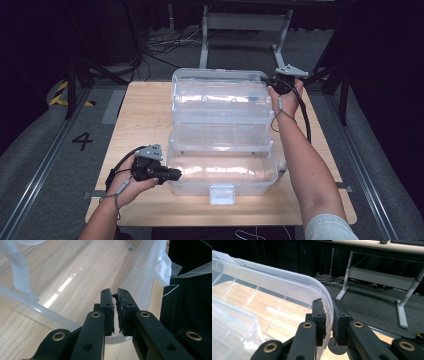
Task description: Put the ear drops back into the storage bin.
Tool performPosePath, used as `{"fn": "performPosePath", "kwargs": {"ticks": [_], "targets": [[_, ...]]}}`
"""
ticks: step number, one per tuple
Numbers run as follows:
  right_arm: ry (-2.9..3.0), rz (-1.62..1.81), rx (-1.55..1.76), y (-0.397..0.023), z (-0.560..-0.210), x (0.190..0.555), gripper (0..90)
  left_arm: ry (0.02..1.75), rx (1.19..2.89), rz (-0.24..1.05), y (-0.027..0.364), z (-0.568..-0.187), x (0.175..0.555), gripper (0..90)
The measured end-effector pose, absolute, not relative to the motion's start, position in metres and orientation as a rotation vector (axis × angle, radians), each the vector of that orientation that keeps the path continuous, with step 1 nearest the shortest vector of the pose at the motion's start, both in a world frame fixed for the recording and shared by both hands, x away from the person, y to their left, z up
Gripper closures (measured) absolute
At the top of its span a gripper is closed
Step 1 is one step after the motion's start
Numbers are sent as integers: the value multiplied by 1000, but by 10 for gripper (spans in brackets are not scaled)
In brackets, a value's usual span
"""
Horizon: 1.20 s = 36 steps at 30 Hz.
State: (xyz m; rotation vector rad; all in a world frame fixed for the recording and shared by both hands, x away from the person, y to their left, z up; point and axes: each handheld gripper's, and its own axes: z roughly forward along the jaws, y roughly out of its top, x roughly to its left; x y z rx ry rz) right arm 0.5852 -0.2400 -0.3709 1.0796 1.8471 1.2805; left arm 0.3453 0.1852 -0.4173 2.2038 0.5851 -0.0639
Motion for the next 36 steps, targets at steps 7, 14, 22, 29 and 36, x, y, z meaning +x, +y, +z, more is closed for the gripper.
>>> {"fn": "performPosePath", "kwargs": {"ticks": [7, 14, 22, 29, 36], "targets": [[1860, 1298, 1090, -241, -378, 591, 822, 584, 2202, -67, 185, -417, 346, 834], [1871, 1310, 1090, -243, -383, 594, 818, 582, 2201, -66, 186, -418, 345, 833], [1884, 1314, 1101, -243, -389, 598, 816, 581, 2200, -66, 186, -418, 346, 834], [1898, 1325, 1111, -245, -395, 601, 814, 581, 2198, -66, 186, -418, 345, 834], [1905, 1330, 1131, -245, -400, 604, 812, 581, 2197, -66, 186, -418, 345, 833]]}}
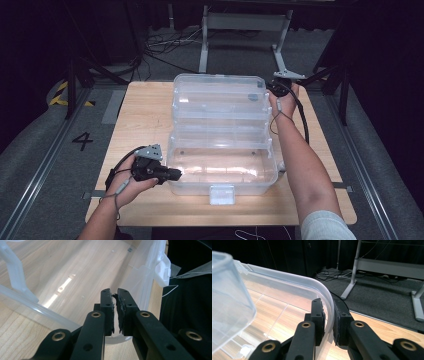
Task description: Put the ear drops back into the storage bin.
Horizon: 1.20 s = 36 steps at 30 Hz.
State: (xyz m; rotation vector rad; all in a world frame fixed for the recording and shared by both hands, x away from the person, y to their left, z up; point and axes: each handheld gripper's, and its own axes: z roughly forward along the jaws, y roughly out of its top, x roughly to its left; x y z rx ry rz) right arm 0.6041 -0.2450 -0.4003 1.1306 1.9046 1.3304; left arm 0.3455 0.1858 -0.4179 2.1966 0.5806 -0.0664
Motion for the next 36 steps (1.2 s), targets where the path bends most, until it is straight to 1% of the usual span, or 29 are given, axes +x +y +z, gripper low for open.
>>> {"fn": "performPosePath", "kwargs": {"ticks": [30, 32, 34, 36], "targets": [[1944, 1306, 1199, -245, -416, 611, 802, 581, 2197, -66, 186, -418, 345, 833], [1949, 1301, 1190, -245, -416, 611, 786, 584, 2195, -67, 186, -418, 345, 831], [1962, 1304, 1183, -246, -415, 610, 737, 587, 2201, -65, 185, -417, 345, 827], [1952, 1313, 1188, -248, -413, 609, 689, 589, 2203, -51, 183, -416, 344, 750]]}}
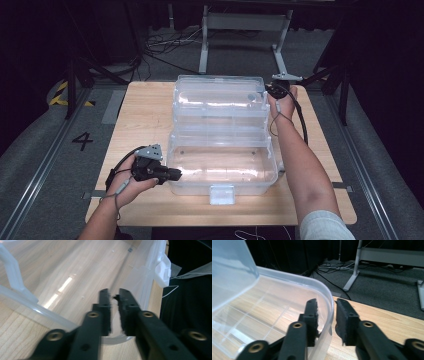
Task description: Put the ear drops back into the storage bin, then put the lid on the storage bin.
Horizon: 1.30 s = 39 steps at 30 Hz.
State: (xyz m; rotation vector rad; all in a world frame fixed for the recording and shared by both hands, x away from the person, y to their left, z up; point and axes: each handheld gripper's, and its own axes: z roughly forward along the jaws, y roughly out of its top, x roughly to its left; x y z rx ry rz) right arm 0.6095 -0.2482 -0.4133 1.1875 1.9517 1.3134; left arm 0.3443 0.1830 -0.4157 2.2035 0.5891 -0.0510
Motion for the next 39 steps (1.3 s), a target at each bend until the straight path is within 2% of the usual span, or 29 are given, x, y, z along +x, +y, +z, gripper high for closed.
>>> {"fn": "performPosePath", "kwargs": {"ticks": [2, 8, 16, 30, 33, 39], "targets": [[1939, 1327, 1191, -251, -411, 607, 642, 583, 2220, -33, 181, -413, 343, 724], [1899, 1350, 1174, -266, -393, 591, 582, 603, 2158, -22, 188, -401, 346, 672], [1893, 1375, 1125, -296, -360, 549, 545, 659, 2102, 24, 198, -390, 350, 620], [2039, 1385, 1044, -322, -332, 475, 557, 673, 2101, 17, 198, -388, 350, 576], [2110, 1376, 1006, -325, -328, 455, 560, 685, 2099, 45, 202, -385, 350, 533], [2191, 1344, 961, -329, -322, 431, 561, 710, 2082, 95, 213, -379, 349, 503]]}}
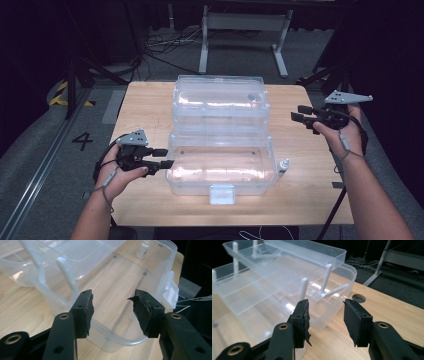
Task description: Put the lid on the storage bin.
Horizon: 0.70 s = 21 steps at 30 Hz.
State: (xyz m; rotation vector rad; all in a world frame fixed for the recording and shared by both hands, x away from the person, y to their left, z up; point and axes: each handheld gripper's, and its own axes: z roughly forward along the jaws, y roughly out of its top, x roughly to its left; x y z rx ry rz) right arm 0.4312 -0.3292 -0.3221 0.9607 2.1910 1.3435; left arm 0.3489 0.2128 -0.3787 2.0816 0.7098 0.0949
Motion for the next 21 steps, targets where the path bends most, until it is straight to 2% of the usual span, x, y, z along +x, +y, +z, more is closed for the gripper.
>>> {"fn": "performPosePath", "kwargs": {"ticks": [11, 21], "targets": [[2302, 1308, 906, -331, -317, 408, 561, 761, 2086, 131, 224, -379, 349, 485], [2548, 1079, 804, -315, -322, 406, 553, 784, 2098, 137, 229, -380, 347, 478]]}}
